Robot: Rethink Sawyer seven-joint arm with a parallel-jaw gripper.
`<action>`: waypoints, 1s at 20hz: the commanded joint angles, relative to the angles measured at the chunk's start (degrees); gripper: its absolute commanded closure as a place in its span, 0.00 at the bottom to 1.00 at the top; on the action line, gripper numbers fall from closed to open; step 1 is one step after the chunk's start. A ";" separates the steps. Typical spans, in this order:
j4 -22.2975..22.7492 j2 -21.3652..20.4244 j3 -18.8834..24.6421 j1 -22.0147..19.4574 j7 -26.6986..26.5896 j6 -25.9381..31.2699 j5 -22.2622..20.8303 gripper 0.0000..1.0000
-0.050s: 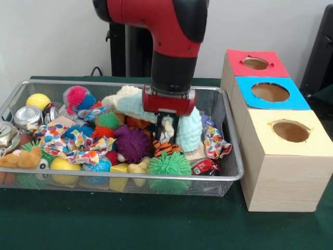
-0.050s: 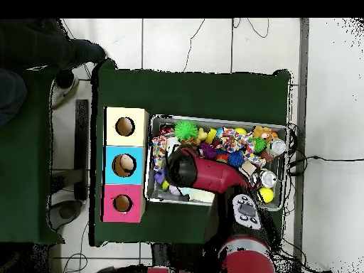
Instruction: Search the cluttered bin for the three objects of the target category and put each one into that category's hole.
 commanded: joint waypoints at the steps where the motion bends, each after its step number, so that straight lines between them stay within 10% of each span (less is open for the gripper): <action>1: 10.45 -11.47 10.25 -4.29 14.99 -7.66 -0.42 1.00; 20: 4.62 -16.47 -0.76 5.28 10.08 7.77 2.07 1.00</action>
